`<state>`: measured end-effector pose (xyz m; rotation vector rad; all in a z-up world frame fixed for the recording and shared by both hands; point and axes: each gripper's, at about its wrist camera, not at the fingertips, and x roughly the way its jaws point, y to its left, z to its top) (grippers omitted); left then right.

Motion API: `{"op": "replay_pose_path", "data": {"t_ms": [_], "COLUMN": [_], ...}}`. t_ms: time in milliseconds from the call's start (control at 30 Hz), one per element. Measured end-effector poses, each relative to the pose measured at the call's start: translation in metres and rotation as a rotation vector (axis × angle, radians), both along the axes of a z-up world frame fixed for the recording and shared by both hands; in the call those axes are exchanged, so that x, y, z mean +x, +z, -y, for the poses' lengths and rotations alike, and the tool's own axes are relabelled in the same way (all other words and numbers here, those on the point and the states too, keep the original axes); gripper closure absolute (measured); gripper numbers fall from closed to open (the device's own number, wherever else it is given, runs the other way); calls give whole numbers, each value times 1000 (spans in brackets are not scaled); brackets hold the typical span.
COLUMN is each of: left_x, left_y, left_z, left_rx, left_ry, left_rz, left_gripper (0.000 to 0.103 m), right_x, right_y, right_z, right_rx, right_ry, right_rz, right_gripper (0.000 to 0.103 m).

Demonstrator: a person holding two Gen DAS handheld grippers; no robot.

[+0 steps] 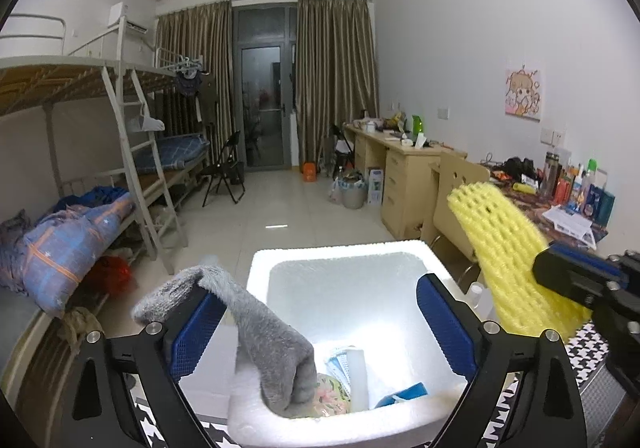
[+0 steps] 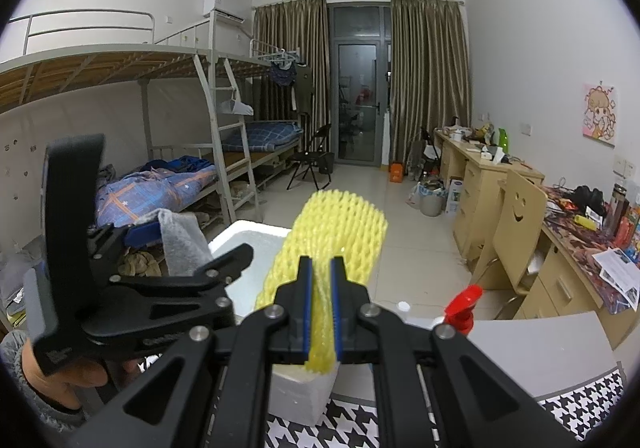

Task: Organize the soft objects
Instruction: 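Lower the grey cloth into the foam box and open the left gripper, then lower the yellow sponge into the foam box and open the right gripper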

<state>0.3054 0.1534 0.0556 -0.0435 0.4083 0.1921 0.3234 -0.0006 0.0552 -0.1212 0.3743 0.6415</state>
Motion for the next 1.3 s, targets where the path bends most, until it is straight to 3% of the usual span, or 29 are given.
{"op": "replay_pose_path", "data": {"t_ms": [433, 633, 800, 1300], "left_x": [-29, -19, -10, -15], "left_y": [17, 13, 12, 14], "left_z": [-20, -12, -9, -11], "left_rx": [-7, -19, -76, -80], "left_ry": [51, -30, -125, -81], "left_rz": [80, 69, 63, 58], "left_gripper": [3, 3, 3, 3], "right_x": [7, 6, 6, 8], "right_y": [-1, 0, 1, -1], "right_z": [-10, -4, 0, -3], "right_rx": [-1, 13, 14, 15], "right_ry": [25, 19, 6, 21], "right_rz": [-6, -10, -8, -20], "right_gripper": [92, 92, 92, 92]}}
